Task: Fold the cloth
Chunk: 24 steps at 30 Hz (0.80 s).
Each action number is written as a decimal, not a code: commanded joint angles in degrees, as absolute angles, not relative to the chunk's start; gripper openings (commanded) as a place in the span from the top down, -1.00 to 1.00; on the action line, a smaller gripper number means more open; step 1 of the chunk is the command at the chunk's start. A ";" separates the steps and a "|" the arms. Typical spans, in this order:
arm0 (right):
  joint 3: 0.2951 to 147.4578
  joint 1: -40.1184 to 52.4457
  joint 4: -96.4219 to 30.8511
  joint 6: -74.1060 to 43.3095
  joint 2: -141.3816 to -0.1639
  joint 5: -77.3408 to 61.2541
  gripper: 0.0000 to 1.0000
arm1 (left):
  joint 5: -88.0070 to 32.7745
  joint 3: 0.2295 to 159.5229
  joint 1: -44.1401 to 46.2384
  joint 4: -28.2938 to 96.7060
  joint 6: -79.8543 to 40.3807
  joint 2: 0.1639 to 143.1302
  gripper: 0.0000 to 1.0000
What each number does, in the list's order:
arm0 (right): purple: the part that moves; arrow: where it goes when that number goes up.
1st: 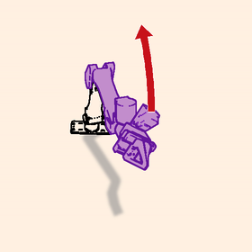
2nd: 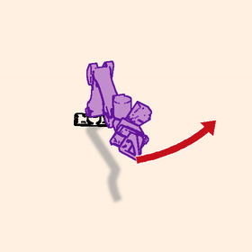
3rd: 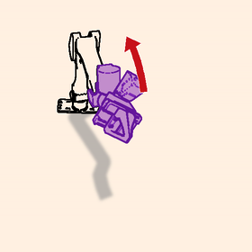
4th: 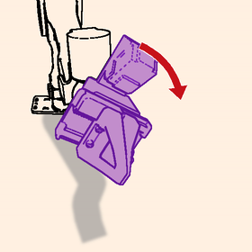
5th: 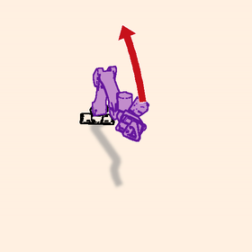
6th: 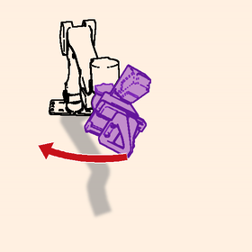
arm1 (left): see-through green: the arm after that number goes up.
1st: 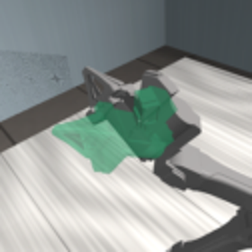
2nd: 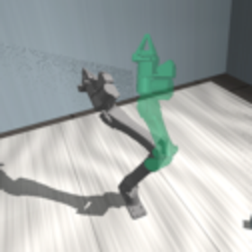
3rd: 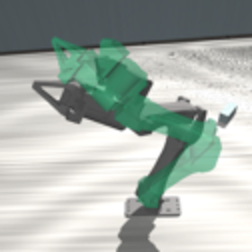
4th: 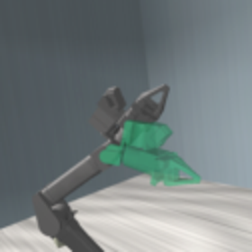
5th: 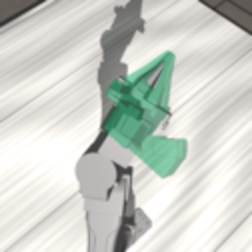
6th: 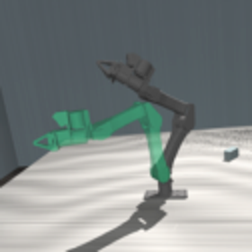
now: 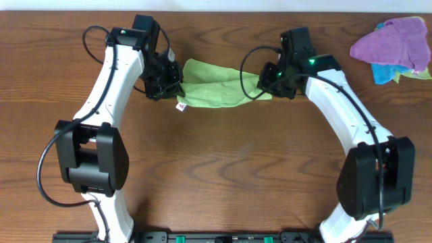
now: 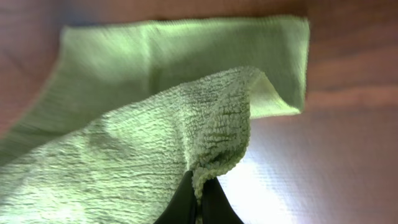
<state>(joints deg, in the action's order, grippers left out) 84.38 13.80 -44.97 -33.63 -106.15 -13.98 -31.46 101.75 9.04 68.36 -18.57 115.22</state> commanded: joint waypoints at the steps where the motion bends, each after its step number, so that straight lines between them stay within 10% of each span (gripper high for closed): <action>1: 85.49 15.07 -46.46 -32.01 -102.52 -10.52 0.97 | -30.92 102.80 8.67 69.80 -16.88 115.70 0.88; 24: 81.25 18.83 -53.78 -27.77 -97.58 -6.83 0.98 | -34.15 75.02 9.98 61.71 -22.35 98.30 0.88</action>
<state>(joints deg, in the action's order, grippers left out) 83.44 17.87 -53.95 -29.02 -98.37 -8.69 -33.15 79.20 9.26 62.67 -21.21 99.53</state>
